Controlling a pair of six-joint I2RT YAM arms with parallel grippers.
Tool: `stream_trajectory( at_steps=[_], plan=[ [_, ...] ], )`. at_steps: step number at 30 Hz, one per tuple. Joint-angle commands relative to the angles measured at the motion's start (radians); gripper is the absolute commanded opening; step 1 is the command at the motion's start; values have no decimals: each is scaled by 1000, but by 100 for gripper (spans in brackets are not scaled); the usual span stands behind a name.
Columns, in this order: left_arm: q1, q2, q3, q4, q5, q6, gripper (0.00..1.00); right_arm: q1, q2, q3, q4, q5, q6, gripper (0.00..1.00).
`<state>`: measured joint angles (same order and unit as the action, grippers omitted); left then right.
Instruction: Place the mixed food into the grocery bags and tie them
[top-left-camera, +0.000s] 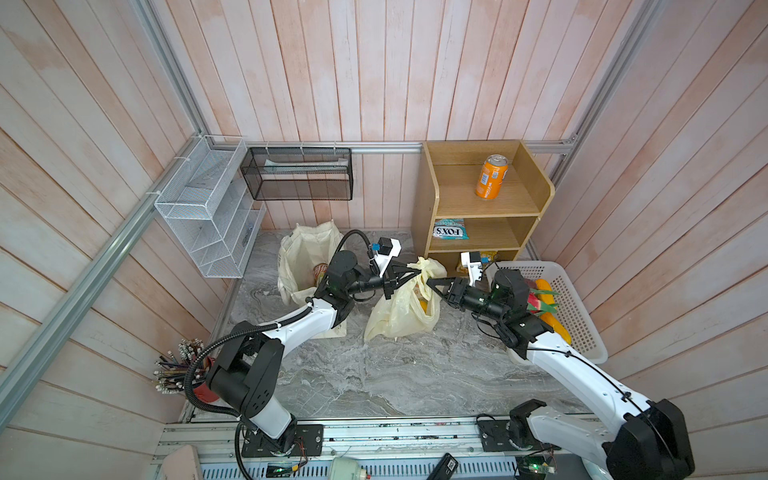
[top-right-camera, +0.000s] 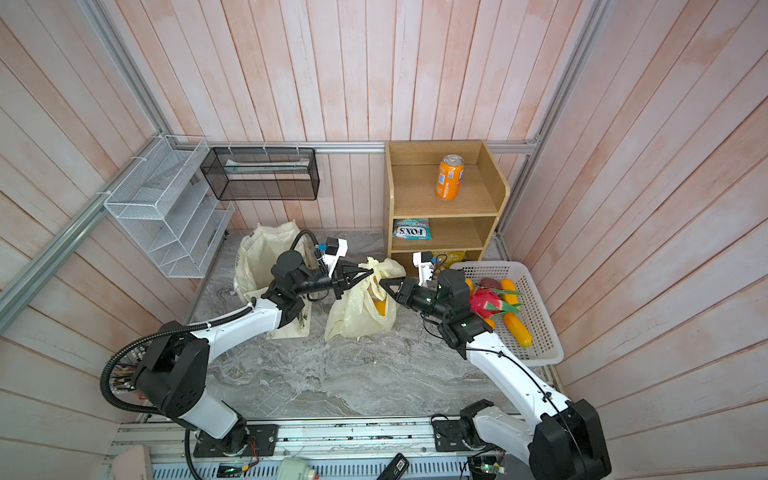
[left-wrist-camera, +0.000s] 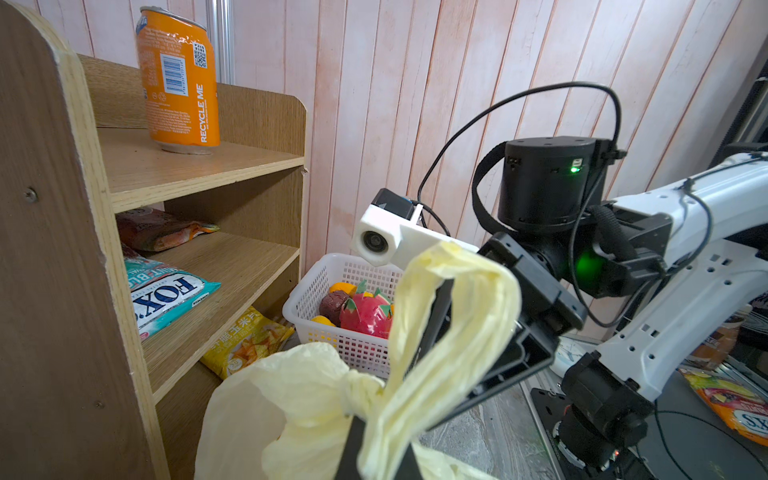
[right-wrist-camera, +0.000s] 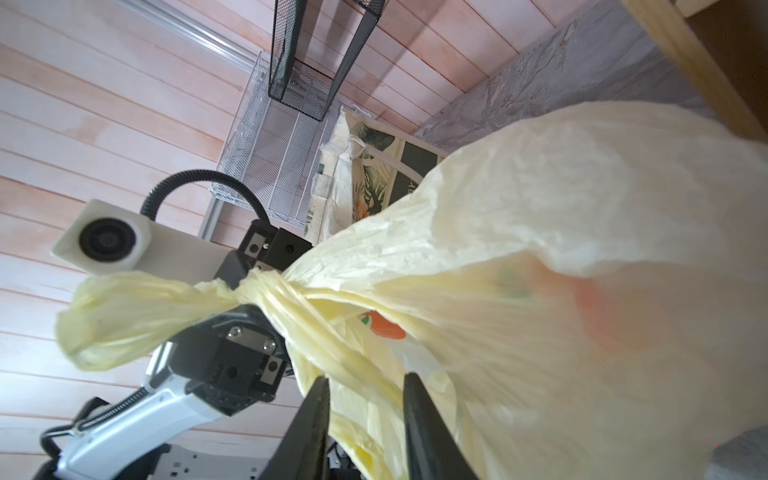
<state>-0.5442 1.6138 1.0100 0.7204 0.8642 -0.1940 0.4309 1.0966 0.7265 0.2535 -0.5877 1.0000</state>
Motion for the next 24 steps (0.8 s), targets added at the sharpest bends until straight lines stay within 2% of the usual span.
stream_trajectory(
  at_steps=[1,8,15,24],
  plan=[
    [0,5,24,-2,22,28,0,3,-40,33,-12,22,12,43],
    [-2,6,31,-45,28,83,0,3,-76,43,13,32,105,59],
    [-3,5,38,-83,45,110,0,3,-58,49,64,32,164,61],
    [-11,0,65,-170,73,216,0,3,-7,30,177,11,259,63]
  ],
)
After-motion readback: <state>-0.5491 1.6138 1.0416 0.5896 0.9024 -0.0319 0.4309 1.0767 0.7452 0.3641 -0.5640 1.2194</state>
